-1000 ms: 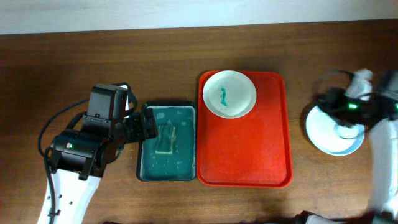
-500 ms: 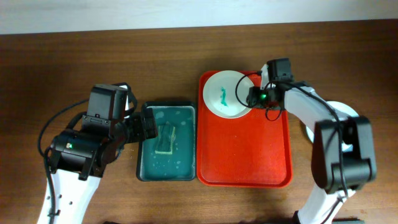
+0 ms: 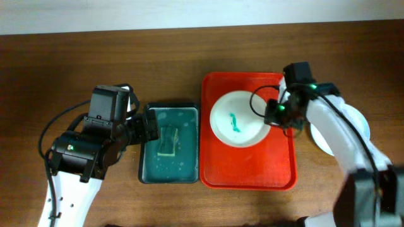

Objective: Clean dirty plates on tray and stack at the side

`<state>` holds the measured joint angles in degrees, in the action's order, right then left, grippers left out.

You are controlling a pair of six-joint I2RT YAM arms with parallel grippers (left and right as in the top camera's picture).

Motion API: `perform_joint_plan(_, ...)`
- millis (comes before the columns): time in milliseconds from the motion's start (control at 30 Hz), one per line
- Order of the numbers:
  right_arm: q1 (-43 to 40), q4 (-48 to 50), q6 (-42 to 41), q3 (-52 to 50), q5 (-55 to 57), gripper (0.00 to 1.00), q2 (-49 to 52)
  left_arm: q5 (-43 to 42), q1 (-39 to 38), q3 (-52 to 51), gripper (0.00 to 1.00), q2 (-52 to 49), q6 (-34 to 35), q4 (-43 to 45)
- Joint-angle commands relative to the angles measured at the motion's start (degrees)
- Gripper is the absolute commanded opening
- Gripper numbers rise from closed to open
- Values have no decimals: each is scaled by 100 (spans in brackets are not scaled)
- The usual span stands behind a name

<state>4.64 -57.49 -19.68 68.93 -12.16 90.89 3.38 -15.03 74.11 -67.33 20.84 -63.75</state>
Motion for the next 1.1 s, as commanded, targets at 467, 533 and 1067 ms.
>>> perform_joint_plan(467,-22,2553,-1318,-3550,-345,34,-1635,-17,20,59,99,33,11,-2)
perform_joint_plan(533,-22,2203,-1311,-3239,-249,38,-1766,-17,20,59,100,33,11,-2)
perform_joint_plan(1067,-17,103,149,-1412,-70,41,-2592,-494,-807,-942,51,-1801,-562,380)
